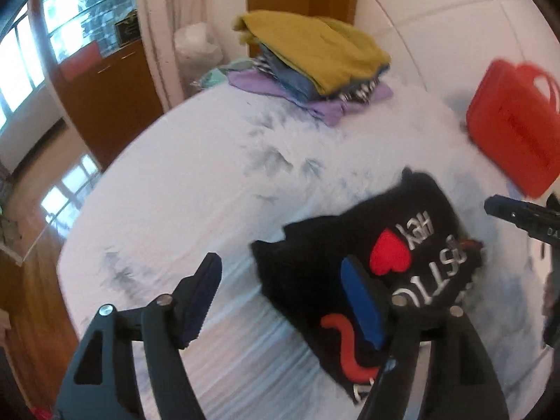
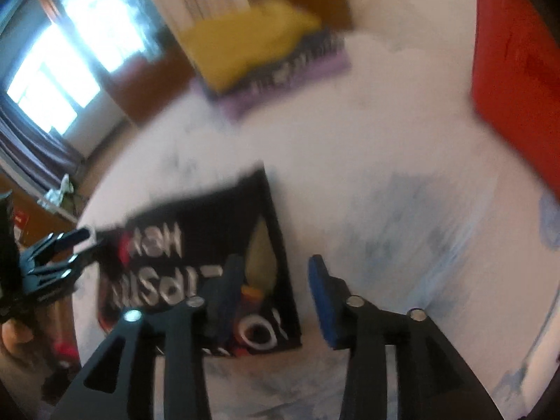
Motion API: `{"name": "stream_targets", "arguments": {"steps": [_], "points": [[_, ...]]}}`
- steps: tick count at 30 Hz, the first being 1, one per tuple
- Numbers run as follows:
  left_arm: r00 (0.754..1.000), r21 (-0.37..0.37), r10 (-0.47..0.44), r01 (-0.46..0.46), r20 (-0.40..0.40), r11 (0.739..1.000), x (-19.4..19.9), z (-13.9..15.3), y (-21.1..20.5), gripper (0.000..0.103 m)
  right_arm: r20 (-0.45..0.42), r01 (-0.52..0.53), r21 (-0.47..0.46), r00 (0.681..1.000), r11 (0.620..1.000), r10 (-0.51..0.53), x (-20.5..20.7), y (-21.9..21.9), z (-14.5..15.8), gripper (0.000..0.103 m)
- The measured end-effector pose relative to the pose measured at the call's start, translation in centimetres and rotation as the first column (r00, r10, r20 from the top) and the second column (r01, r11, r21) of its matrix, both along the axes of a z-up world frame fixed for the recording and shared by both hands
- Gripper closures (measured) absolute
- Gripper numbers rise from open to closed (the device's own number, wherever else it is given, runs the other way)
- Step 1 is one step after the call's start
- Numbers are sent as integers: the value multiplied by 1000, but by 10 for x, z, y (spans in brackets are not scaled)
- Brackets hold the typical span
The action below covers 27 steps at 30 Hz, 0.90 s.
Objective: Fold clothes
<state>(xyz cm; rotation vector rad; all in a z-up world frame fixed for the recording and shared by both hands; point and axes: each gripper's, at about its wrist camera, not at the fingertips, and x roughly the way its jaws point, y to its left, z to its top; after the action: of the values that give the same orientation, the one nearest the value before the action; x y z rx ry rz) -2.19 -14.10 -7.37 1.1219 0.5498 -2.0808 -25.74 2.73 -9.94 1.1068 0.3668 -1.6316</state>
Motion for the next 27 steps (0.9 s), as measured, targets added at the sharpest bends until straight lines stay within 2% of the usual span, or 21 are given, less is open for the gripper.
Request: {"name": "stream_targets", "arguments": {"steps": [2,4,5,9,10,11,12,13,14,18,20,23,26,27], "points": [[1000,16,12,-11,-21,1000,8,14,2,32,-20,-7,-42,1000,999,6,1,-3,17,35],[999,43,1,1,-43,999,6,16,7,32,-3,-48,-68,999,997,48,6,-14,25,26],[998,59,-9,13,-55,998,3,14,10,32,4,-68,-65,998,996,69,10,-18,26,25],[998,95,-57,58,-14,994,-6,-14,25,33,11,-130,15,992,991,130,27,-24,14,26],[998,102,-68,68,-4,993,-8,-23,29,33,2,-143,40,990,989,143,32,-18,12,31],[997,100,-80,78,15,992,-10,-31,31,37,-7,-156,65,988,986,157,38,-12,9,46],[995,97,-86,82,42,992,-12,-40,32,40,-10,-170,88,985,982,171,42,-6,7,55],[993,94,-92,85,70,992,-14,-49,33,41,2,-186,105,982,977,187,46,-2,2,68],[992,101,-87,78,90,992,-15,-58,31,40,13,-201,132,979,971,201,49,0,-7,71],[990,120,-79,65,116,991,-16,-76,26,38,6,-160,251,986,955,164,39,-1,-41,71],[989,132,-90,75,115,988,-14,-67,25,38,-18,-118,275,992,954,128,31,0,-43,71],[997,139,-75,73,8,988,-4,-35,19,38,-17,-121,178,992,977,126,27,1,-19,71],[998,89,-57,60,-34,994,-9,-16,12,38,9,-144,71,990,987,144,27,-14,4,71],[999,76,-52,52,-12,996,-15,-18,8,38,32,-155,60,988,986,153,27,-23,2,71]]}}
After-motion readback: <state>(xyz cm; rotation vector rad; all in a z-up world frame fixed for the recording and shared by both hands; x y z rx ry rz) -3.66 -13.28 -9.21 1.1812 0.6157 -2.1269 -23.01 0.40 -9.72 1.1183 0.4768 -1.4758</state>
